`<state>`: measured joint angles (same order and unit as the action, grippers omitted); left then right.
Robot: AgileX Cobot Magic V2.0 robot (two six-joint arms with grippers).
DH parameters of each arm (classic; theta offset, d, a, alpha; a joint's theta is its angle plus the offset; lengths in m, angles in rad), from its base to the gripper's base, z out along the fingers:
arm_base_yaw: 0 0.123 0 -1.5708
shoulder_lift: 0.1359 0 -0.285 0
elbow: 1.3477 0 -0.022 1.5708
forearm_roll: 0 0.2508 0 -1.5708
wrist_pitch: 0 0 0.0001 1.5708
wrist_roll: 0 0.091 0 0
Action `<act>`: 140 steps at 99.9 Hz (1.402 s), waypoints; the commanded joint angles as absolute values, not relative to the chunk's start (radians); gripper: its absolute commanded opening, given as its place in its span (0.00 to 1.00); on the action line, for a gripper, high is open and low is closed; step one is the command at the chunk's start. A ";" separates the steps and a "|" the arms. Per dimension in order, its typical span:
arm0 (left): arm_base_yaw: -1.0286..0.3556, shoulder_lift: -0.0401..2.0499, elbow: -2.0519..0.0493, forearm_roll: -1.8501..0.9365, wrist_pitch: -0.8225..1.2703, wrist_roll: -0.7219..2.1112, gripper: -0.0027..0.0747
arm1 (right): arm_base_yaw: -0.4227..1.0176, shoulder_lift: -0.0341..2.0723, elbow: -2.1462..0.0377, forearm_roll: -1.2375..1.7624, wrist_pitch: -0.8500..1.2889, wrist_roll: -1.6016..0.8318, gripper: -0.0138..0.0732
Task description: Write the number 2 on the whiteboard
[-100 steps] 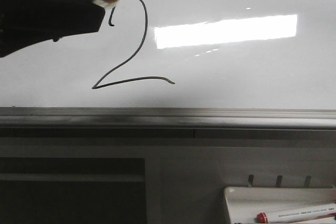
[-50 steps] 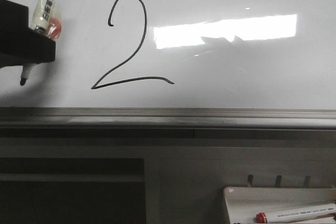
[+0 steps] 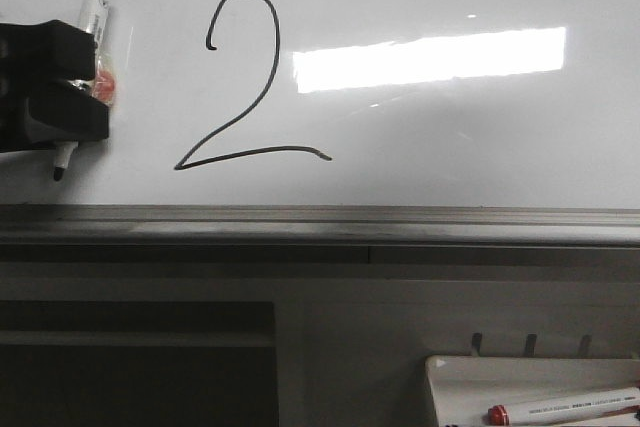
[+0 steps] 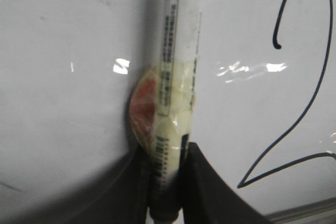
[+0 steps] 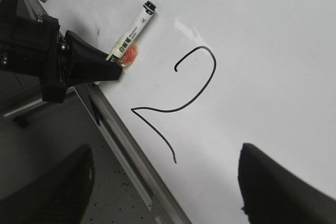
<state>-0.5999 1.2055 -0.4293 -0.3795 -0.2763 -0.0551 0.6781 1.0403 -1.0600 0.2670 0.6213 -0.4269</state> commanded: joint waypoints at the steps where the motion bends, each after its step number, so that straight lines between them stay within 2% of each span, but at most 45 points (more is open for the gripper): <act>1: -0.582 1.199 -0.459 -0.388 -0.348 -0.063 0.01 | 0.674 1.025 -1.092 0.272 0.560 -0.425 0.74; 48: -0.582 1.199 -0.459 -0.381 -0.356 -0.063 0.03 | 0.674 1.025 -1.092 0.272 0.560 -0.425 0.74; 55: -0.582 1.199 -0.459 -0.378 -0.362 -0.063 0.14 | 0.674 1.025 -1.092 0.272 0.560 -0.425 0.74; 67: -0.582 1.199 -0.459 -0.376 -0.385 -0.063 0.47 | 0.674 1.025 -1.092 0.272 0.560 -0.425 0.74; 72: -0.582 1.199 -0.459 -0.376 -0.394 -0.063 0.55 | 0.674 1.025 -1.092 0.272 0.560 -0.425 0.74; 78: -0.582 1.199 -0.459 -0.376 -0.395 -0.063 0.59 | 0.674 1.025 -1.092 0.272 0.560 -0.425 0.74; 100: -0.582 1.187 -0.459 -0.350 -0.385 -0.063 0.59 | 0.674 1.025 -1.092 0.272 0.564 -0.425 0.74; 105: -0.582 1.168 -0.459 -0.332 -0.381 -0.063 0.59 | 0.674 1.021 -1.092 0.272 0.567 -0.425 0.71; 112: -0.582 1.128 -0.459 -0.320 -0.380 -0.063 0.59 | 0.674 1.011 -1.092 0.272 0.567 -0.425 0.54; 120: -0.582 1.077 -0.459 -0.309 -0.382 -0.055 0.57 | 0.674 0.989 -1.090 0.261 0.567 -0.425 0.23; 125: -0.582 1.045 -0.459 -0.283 -0.382 -0.053 0.52 | 0.674 0.973 -1.088 0.253 0.567 -0.425 0.06; 132: -0.582 0.994 -0.459 -0.262 -0.380 -0.053 0.38 | 0.674 0.945 -1.069 0.254 0.539 -0.425 0.09; 140: -0.582 0.930 -0.457 -0.250 -0.380 -0.053 0.14 | 0.674 0.898 -1.023 0.253 0.467 -0.425 0.09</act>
<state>-0.5822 1.0014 -0.4355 -0.2779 -0.3129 -0.0551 0.6781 0.9497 -1.0310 0.2565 0.5913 -0.4251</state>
